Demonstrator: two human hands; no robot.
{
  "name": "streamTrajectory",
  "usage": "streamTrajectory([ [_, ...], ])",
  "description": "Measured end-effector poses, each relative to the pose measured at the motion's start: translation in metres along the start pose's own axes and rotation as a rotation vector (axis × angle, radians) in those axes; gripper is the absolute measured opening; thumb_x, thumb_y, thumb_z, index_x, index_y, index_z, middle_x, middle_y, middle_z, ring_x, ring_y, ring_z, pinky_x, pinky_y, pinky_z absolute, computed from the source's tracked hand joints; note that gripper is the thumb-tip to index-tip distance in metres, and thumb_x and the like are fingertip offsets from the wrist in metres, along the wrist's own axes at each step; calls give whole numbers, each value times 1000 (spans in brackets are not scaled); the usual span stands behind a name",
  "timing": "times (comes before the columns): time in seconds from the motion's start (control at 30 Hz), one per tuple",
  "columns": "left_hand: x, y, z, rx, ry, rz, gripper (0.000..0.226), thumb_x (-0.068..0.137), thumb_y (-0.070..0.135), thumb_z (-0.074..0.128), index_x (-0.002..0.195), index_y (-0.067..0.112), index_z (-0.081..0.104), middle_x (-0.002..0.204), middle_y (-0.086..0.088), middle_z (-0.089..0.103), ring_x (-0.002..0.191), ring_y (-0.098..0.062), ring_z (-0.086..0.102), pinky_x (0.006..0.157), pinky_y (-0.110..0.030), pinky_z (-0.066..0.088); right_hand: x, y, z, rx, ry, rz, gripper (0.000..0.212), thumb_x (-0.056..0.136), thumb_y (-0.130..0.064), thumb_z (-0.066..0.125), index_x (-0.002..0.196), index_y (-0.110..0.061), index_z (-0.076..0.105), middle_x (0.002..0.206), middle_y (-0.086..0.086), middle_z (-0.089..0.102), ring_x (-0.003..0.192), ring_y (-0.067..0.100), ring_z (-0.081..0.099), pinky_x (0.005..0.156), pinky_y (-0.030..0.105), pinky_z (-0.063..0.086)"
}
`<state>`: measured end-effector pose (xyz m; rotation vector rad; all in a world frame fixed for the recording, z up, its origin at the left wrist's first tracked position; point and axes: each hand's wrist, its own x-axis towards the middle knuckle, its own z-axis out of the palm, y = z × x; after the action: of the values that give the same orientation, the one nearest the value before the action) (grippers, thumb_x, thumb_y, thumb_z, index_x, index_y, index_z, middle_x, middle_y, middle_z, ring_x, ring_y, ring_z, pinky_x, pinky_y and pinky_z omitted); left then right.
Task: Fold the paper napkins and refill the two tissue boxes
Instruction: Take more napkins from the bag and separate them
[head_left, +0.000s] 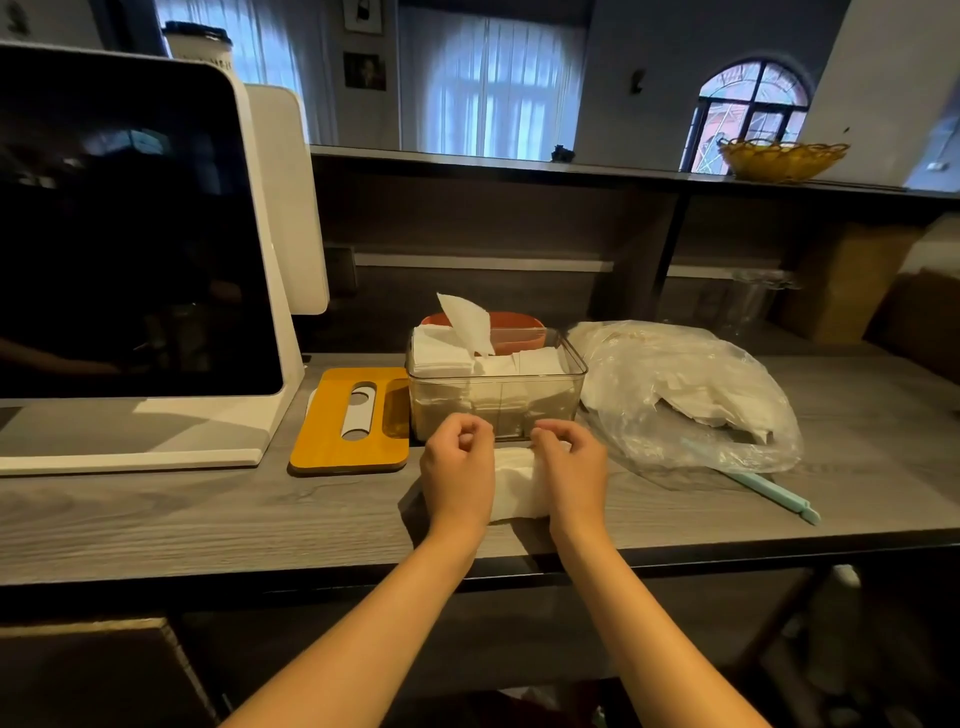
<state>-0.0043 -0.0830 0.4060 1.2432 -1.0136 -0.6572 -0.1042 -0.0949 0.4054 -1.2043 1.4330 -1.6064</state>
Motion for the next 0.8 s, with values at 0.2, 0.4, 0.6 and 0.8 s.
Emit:
streamTrajectory([
  [0.2,0,0,3,113,-118,-25,24,100,18,51,82,14,67,79,-2,65,77,-15,60,63,-28,43,1,5,4,-165,-73,-28,46,95,-31,61,52,-17,54,50,-6,50,49,10,45,51,26,35],
  [0.4,-5,3,-2,118,-223,145,26,102,22,52,82,15,66,75,2,63,68,-4,54,60,-25,40,3,0,-3,-149,145,18,54,94,-36,64,47,-15,46,42,-6,39,40,7,33,46,27,30],
  [0.6,6,-2,-23,266,-626,205,53,93,24,70,135,38,43,119,22,49,105,3,53,83,-16,55,10,0,-7,-9,237,55,54,96,-37,62,50,-13,48,48,1,42,49,16,38,53,32,34],
  [0.8,20,-11,-30,199,-388,116,51,89,13,72,129,33,47,123,5,58,112,-12,59,81,-23,58,5,-6,-5,70,-67,90,35,99,-35,57,75,-13,72,77,7,68,75,20,63,69,36,50],
])
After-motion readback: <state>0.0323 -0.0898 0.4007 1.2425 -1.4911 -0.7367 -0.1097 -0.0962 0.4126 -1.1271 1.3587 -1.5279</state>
